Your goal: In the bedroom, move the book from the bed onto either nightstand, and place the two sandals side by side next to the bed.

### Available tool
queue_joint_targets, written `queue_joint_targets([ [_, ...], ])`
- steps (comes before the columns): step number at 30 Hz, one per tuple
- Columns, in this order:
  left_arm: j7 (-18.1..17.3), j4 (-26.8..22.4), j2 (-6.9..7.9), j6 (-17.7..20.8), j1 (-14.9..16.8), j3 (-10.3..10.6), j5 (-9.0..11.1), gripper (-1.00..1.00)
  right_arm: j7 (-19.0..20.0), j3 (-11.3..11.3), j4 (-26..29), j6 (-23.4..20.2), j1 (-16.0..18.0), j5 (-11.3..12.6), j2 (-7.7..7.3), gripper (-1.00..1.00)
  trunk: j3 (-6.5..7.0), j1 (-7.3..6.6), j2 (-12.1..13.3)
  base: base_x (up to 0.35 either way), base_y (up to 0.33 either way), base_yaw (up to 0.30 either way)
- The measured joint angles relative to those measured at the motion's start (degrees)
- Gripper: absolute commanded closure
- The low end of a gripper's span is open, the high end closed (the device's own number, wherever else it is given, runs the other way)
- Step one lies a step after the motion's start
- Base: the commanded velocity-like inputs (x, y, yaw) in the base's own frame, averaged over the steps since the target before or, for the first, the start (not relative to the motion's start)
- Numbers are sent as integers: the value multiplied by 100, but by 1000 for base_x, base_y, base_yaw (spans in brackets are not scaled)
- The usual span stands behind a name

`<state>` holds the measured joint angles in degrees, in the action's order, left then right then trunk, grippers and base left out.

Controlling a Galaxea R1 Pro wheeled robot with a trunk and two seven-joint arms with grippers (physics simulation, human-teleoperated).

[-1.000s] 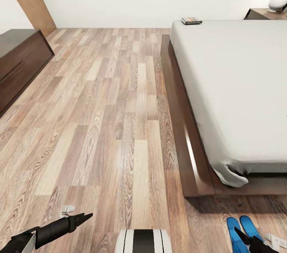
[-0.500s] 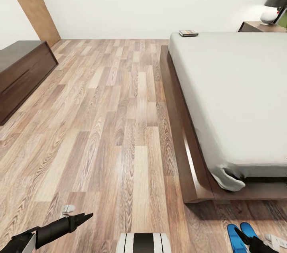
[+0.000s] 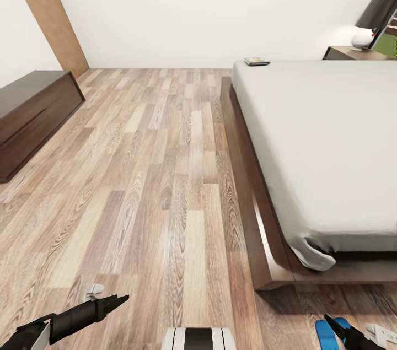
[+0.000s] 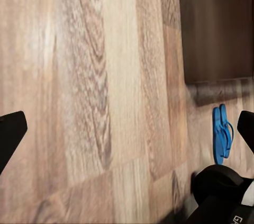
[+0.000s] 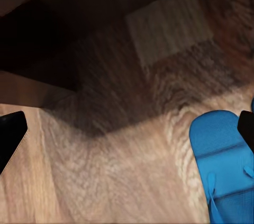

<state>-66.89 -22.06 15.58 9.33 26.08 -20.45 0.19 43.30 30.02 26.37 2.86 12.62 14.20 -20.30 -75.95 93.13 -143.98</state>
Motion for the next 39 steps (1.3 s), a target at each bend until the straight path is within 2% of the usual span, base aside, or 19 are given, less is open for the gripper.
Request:
queue_joint_targets([
  [39, 6, -1, -1, 0, 0, -3, -3, -100, -21, -4, -7, 83, 1, -6, 0, -100, 865, -100, 52, 0, 0, 0],
])
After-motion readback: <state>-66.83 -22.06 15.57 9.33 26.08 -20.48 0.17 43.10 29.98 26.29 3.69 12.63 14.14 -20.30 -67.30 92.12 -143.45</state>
